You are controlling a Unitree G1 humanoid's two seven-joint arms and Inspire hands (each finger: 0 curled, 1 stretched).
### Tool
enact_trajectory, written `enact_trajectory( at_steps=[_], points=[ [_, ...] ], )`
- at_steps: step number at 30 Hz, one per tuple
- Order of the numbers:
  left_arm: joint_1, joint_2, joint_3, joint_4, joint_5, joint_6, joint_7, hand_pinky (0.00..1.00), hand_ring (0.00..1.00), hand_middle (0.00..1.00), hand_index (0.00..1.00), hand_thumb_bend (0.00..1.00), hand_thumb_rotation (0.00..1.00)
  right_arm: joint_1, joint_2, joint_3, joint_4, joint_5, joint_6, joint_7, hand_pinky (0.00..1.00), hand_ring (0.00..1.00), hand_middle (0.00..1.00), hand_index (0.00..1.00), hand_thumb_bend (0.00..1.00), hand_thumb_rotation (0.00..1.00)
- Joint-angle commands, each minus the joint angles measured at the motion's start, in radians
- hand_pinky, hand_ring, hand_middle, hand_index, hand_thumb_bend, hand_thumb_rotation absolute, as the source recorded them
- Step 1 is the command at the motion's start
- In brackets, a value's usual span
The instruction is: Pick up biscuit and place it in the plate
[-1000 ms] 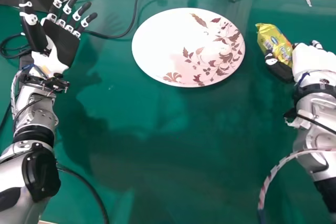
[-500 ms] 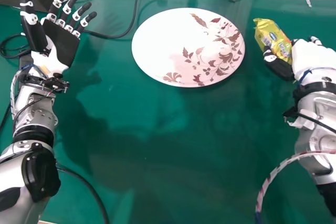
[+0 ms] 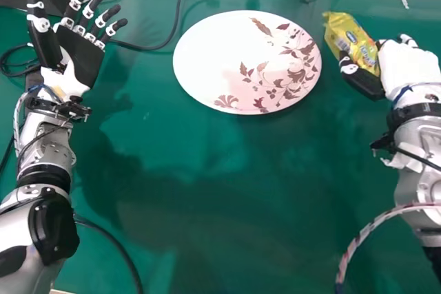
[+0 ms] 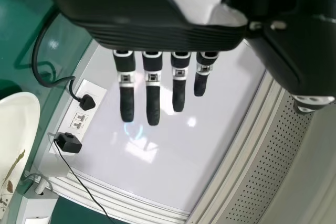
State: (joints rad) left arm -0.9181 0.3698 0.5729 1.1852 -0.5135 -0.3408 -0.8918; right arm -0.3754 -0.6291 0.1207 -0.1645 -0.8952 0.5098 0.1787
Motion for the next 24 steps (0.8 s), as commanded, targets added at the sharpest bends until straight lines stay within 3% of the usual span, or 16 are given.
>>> enact_trajectory(
  at_steps=[1,11,15,24],
  points=[
    [0.008,0.005,-0.002,0.004,0.002,-0.013,-0.008,0.66,0.74,0.88,0.96,0.89,0.33,0.007,-0.001,-0.017,-0.024,-0.003,-0.003,0.005,0.27,0.45,0.44,0.53,0.50,0.00],
    [0.012,0.000,-0.010,0.005,0.010,-0.016,0.001,0.61,0.74,0.87,0.96,0.87,0.31,-0.004,-0.002,-0.035,-0.028,0.025,-0.041,0.003,0.28,0.45,0.45,0.53,0.50,0.00],
    [0.013,0.003,-0.006,0.004,0.006,-0.010,-0.003,0.68,0.76,0.87,0.97,0.85,0.32,-0.008,0.000,-0.040,-0.037,0.034,-0.059,0.007,0.27,0.45,0.43,0.53,0.50,0.00],
    [0.016,0.000,-0.003,0.007,0.000,-0.004,-0.011,0.66,0.73,0.85,0.95,0.87,0.36,-0.016,0.009,-0.045,-0.022,0.028,-0.109,-0.026,0.28,0.45,0.45,0.53,0.50,0.00]
  ],
)
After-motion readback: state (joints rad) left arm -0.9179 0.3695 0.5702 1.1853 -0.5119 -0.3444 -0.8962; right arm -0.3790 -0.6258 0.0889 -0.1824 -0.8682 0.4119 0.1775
